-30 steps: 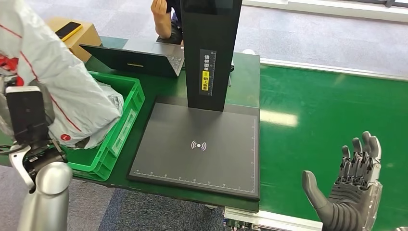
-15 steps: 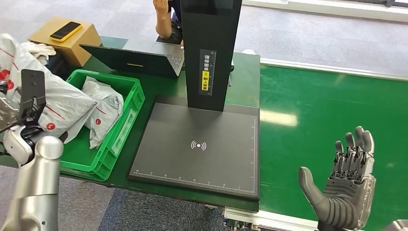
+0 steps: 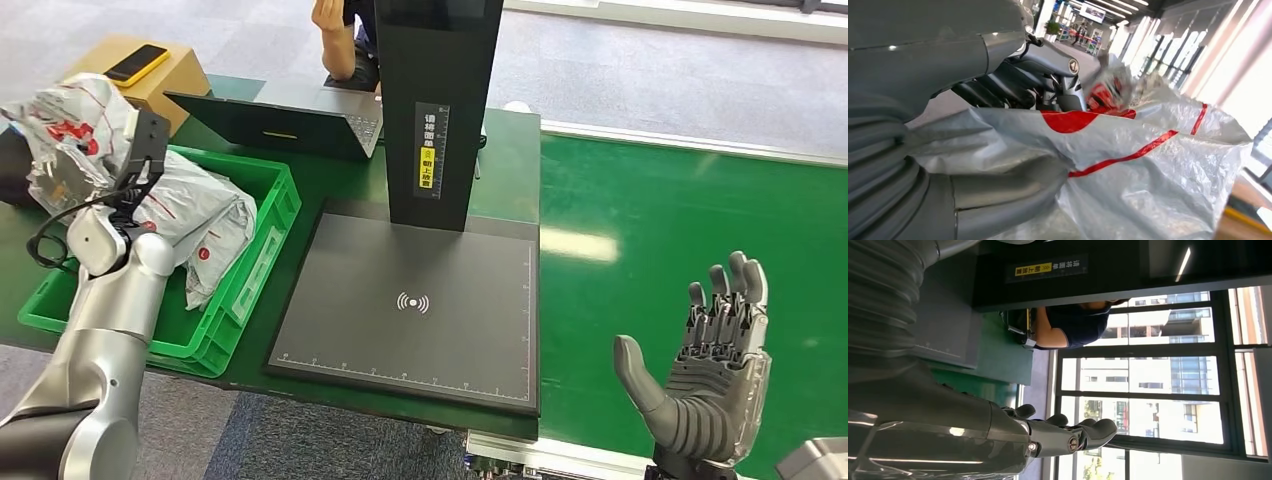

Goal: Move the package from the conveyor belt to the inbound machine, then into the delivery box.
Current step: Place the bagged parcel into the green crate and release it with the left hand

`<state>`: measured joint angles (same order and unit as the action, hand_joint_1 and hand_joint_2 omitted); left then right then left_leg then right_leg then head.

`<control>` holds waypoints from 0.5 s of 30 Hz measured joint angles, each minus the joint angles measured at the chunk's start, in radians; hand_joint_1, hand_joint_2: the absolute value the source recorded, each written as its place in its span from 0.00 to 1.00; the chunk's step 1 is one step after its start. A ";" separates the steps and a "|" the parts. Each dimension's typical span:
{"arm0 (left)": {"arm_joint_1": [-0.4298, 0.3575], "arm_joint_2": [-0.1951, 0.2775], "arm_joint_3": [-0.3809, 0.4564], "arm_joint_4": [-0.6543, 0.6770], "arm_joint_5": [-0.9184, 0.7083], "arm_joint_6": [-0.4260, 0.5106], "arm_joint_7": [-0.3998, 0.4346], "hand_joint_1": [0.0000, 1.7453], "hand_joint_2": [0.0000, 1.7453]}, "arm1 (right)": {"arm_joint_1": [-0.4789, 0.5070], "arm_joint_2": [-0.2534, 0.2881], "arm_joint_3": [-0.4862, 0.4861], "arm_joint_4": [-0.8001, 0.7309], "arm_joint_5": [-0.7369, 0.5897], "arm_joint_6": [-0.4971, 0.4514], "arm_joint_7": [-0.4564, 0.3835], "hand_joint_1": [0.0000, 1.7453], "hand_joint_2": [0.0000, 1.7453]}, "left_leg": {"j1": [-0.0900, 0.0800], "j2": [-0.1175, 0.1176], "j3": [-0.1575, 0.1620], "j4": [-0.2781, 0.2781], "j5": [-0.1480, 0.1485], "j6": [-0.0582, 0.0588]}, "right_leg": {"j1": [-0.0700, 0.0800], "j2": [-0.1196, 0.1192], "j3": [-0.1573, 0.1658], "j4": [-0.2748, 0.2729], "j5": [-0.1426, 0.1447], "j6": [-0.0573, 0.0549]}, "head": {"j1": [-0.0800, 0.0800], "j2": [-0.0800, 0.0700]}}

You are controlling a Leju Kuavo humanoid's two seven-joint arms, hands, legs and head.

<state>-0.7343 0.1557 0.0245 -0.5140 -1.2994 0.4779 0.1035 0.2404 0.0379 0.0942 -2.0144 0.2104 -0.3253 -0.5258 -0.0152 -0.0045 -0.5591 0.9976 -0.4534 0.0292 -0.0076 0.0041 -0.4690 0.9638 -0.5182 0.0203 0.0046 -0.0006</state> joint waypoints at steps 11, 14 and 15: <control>0.001 -0.070 -0.041 0.091 0.016 -0.043 -0.021 0.00 1.00 | 0.032 -0.034 0.011 0.002 -0.011 -0.046 0.000 0.00 1.00 | 0.000 0.000 0.000 0.000 0.000 0.000 | 0.000 0.000 0.000 0.000 0.000 0.000 | 0.000 0.000; 0.027 -0.091 -0.038 0.088 0.080 0.000 -0.089 0.00 1.00 | 0.050 -0.037 0.014 0.000 -0.008 -0.059 0.005 0.00 1.00 | 0.000 0.000 0.000 0.000 0.000 0.000 | 0.000 0.000 0.000 0.000 0.000 0.000 | 0.000 0.000; 0.042 -0.098 -0.034 0.080 0.116 0.014 -0.121 0.00 1.00 | 0.057 -0.038 0.014 -0.001 -0.008 -0.063 0.008 0.00 1.00 | 0.000 0.000 0.000 0.000 0.000 0.000 | 0.000 0.000 0.000 0.000 0.000 0.000 | 0.000 0.000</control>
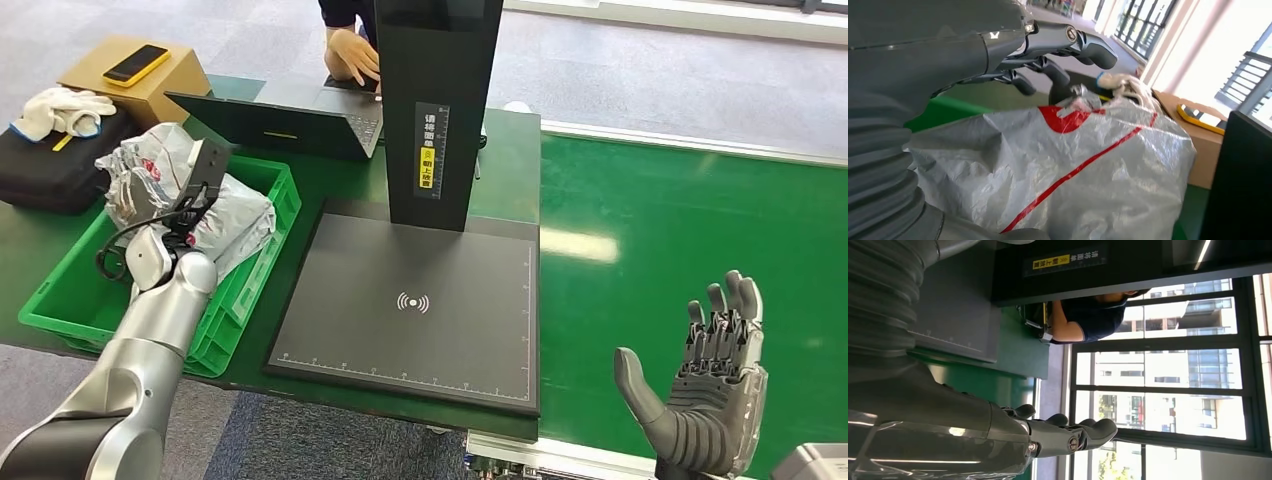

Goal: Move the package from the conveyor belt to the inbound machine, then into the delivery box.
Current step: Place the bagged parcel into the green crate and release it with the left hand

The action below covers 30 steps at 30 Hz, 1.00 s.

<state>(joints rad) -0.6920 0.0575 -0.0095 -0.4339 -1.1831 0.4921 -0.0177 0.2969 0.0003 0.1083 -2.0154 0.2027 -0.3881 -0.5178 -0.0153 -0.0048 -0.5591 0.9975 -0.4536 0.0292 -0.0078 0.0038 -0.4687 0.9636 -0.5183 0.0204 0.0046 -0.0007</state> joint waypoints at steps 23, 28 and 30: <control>0.810 -0.064 -0.096 -1.227 0.689 0.038 -0.270 0.00 1.00 | 0.070 0.029 0.000 -0.013 -0.030 0.093 0.033 0.00 0.25 | 0.000 0.001 0.000 0.000 -0.003 0.000 | -0.001 0.001 -0.001 -0.001 -0.002 -0.001 | 0.000 0.000; 0.888 -0.070 -0.231 -1.370 0.731 -0.008 -0.275 0.00 1.00 | 0.085 0.036 0.008 -0.010 -0.023 0.089 0.057 0.00 1.00 | 0.000 0.001 0.000 0.000 -0.003 0.000 | -0.001 0.001 -0.001 -0.001 -0.002 0.000 | 0.000 0.000; 0.906 -0.070 -0.275 -1.396 0.774 -0.042 -0.265 0.00 1.00 | 0.103 0.039 0.012 -0.011 -0.018 0.073 0.066 0.00 1.00 | 0.000 0.001 0.001 0.000 -0.003 0.000 | 0.000 0.001 -0.001 -0.001 -0.002 0.000 | 0.000 0.000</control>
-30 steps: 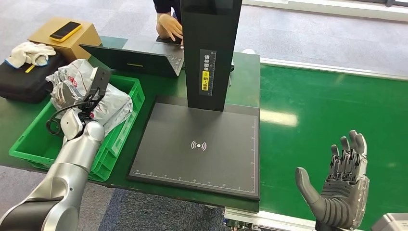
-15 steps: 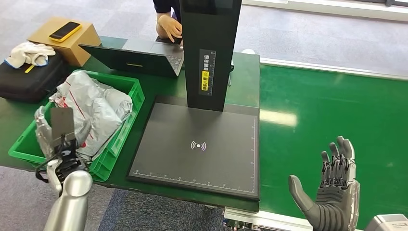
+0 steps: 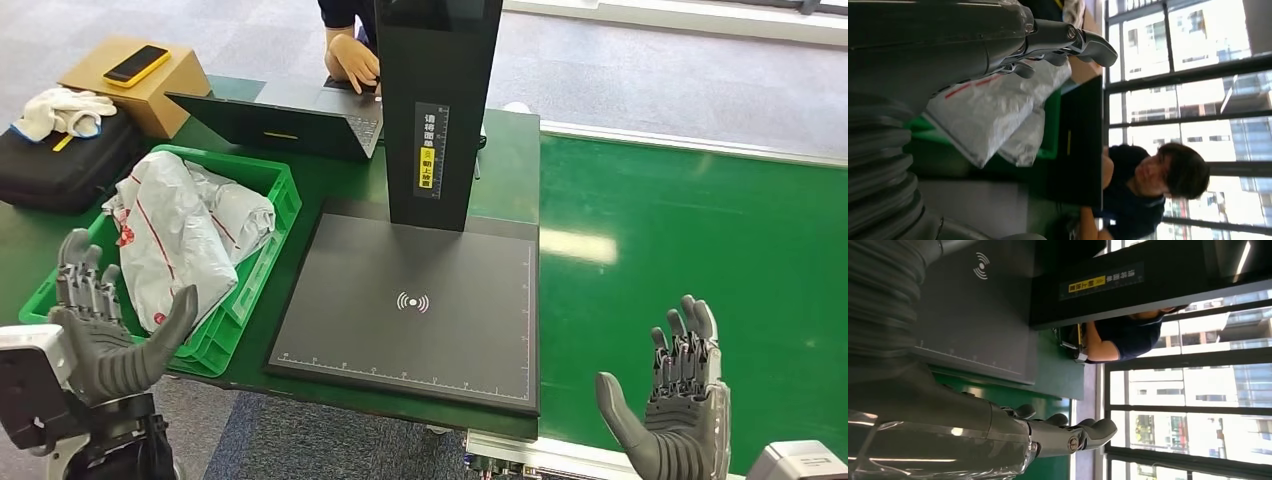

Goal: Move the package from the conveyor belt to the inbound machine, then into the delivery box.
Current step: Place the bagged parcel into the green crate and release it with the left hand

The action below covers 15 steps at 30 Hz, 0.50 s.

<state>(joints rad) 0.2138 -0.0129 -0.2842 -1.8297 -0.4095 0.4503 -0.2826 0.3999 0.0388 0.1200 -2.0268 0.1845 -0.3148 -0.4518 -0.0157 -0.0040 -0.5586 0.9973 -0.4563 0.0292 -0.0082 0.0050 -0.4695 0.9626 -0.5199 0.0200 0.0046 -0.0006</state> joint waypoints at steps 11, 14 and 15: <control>-0.032 -0.027 -0.226 0.093 0.227 -0.354 0.094 0.00 1.00 | 0.085 0.001 0.059 -0.016 -0.008 -0.006 0.119 0.00 1.00 | 0.000 0.000 0.000 0.000 0.000 0.000 | 0.000 0.000 0.000 0.000 0.000 0.000 | 0.000 0.000; -0.075 -0.040 -0.286 0.149 0.220 -0.392 0.086 0.00 1.00 | 0.090 0.001 0.066 -0.012 -0.023 0.021 0.154 0.00 1.00 | 0.000 0.000 0.000 0.000 0.000 0.000 | 0.000 0.000 0.000 0.000 0.000 0.000 | 0.000 0.000; -0.089 -0.045 -0.298 0.163 0.220 -0.401 0.081 0.00 1.00 | 0.090 0.001 0.066 -0.010 -0.024 0.028 0.164 0.00 1.00 | 0.000 0.000 0.000 0.000 0.000 0.000 | 0.000 0.000 0.000 0.000 0.000 0.000 | 0.000 0.000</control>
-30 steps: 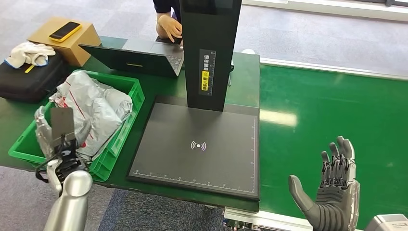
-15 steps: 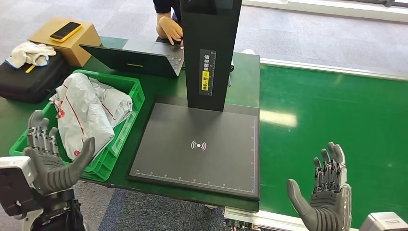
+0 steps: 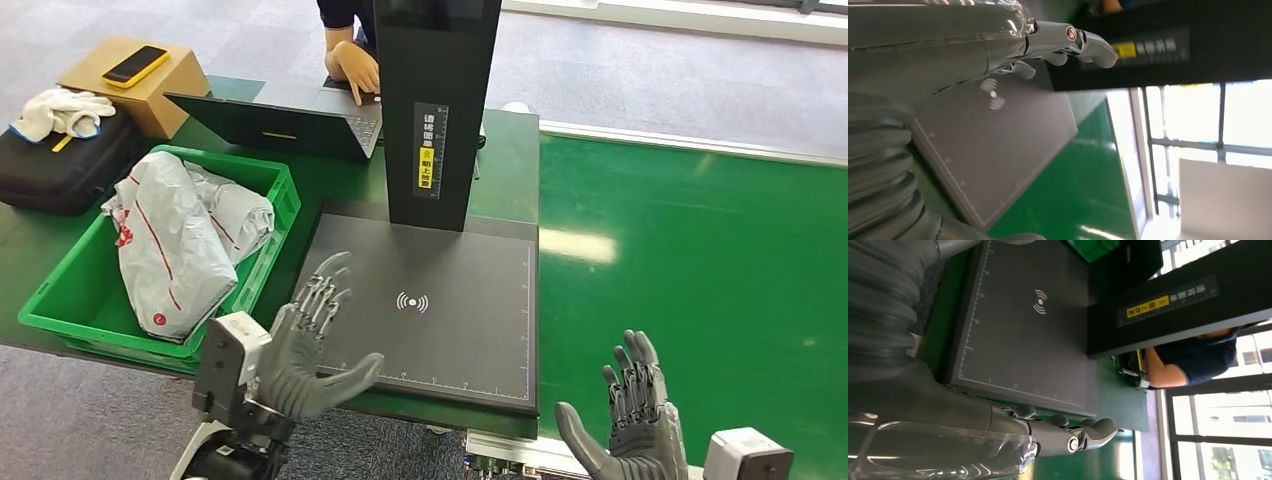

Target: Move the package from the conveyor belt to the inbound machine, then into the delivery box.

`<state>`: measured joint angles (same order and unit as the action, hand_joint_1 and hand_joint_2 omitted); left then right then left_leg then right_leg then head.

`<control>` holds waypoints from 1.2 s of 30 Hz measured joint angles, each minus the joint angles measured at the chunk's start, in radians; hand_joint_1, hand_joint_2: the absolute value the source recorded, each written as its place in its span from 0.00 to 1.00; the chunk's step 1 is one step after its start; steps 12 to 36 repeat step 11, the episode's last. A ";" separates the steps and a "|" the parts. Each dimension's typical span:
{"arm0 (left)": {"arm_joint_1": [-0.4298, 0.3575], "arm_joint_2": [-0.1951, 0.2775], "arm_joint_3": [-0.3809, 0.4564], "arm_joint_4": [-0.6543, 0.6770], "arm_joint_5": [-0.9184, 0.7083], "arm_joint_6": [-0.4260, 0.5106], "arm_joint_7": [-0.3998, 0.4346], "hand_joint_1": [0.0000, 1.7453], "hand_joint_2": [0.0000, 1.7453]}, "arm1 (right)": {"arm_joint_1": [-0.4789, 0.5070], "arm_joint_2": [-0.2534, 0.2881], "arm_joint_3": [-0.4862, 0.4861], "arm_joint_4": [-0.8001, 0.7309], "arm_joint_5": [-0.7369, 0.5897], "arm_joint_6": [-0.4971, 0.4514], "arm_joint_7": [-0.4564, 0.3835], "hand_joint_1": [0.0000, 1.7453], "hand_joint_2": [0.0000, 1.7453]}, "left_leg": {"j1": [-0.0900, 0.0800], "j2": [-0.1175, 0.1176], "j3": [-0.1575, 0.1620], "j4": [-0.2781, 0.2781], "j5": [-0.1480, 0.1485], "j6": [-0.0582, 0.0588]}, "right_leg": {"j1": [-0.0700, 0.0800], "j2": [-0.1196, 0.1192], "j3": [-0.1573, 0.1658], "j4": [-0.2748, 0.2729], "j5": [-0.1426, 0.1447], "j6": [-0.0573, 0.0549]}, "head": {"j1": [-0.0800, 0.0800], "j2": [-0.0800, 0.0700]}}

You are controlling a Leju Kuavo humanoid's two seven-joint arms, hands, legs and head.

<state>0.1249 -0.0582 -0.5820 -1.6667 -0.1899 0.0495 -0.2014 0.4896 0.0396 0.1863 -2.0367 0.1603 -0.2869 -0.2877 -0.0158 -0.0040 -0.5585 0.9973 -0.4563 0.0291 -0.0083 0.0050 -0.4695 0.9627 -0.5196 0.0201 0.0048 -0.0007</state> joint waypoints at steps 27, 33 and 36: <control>-0.037 -0.032 -0.005 0.044 0.000 0.043 0.003 0.00 1.00 | -0.035 -0.008 -0.012 0.034 -0.018 0.107 0.018 0.00 1.00 | 0.000 0.000 0.000 0.000 0.000 0.000 | 0.001 0.000 0.000 0.000 0.000 0.000 | 0.000 0.000; -0.037 -0.032 -0.005 0.044 0.000 0.043 0.003 0.00 1.00 | -0.035 -0.008 -0.012 0.034 -0.018 0.107 0.018 0.00 1.00 | 0.000 0.000 0.000 0.000 0.000 0.000 | 0.001 0.000 0.000 0.000 0.000 0.000 | 0.000 0.000; -0.037 -0.032 -0.005 0.044 0.000 0.043 0.003 0.00 1.00 | -0.035 -0.008 -0.012 0.034 -0.018 0.107 0.018 0.00 1.00 | 0.000 0.000 0.000 0.000 0.000 0.000 | 0.001 0.000 0.000 0.000 0.000 0.000 | 0.000 0.000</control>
